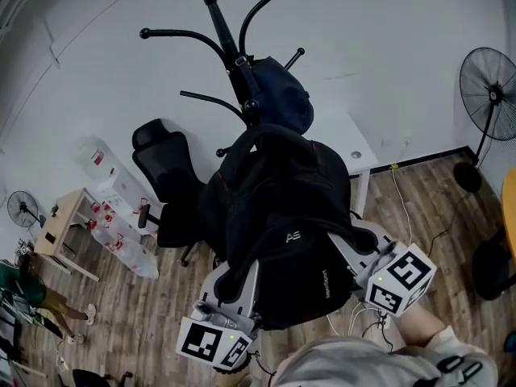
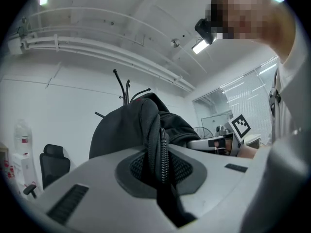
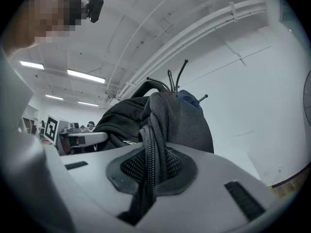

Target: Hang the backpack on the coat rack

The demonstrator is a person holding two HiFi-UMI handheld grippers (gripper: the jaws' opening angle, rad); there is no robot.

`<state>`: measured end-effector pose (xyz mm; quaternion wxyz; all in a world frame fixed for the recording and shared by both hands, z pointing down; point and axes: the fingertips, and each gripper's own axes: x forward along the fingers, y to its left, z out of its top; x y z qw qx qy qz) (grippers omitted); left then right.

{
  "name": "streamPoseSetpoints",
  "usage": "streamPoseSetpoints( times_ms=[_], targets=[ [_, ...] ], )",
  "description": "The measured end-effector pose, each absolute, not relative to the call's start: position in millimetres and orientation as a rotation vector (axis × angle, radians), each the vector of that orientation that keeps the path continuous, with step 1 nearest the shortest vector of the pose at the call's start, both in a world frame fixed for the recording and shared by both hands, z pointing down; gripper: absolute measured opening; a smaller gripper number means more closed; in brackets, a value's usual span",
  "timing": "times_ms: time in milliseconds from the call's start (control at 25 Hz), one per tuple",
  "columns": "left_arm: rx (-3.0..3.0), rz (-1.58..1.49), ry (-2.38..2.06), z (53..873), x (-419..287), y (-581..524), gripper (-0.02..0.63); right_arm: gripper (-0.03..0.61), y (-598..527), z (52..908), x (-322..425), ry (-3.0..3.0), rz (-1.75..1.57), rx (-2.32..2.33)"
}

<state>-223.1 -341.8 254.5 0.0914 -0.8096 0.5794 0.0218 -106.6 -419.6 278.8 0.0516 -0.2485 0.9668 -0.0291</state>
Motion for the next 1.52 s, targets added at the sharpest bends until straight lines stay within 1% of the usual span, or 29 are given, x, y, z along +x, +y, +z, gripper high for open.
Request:
streamPoseSetpoints(
  times_ms=[560, 920, 1520],
  targets=[
    [-2.374, 0.101, 1.782, 210.6, -241.0, -392.1, 0.029, 0.032, -469.0, 234.9, -120.7, 2.932, -0.111, -0.695],
    [-2.422, 0.108, 1.853, 249.1, -262.6, -432.7, 0.031, 0.032, -505.5, 270.2, -139.2, 2.968, -0.196, -0.756],
    [-2.483, 0.097, 1.741, 285.4, -283.3, -461.2, 0.029, 0.033, -516.8, 304.9, -153.7, 2.898, -0.180, -0.929]
  ],
)
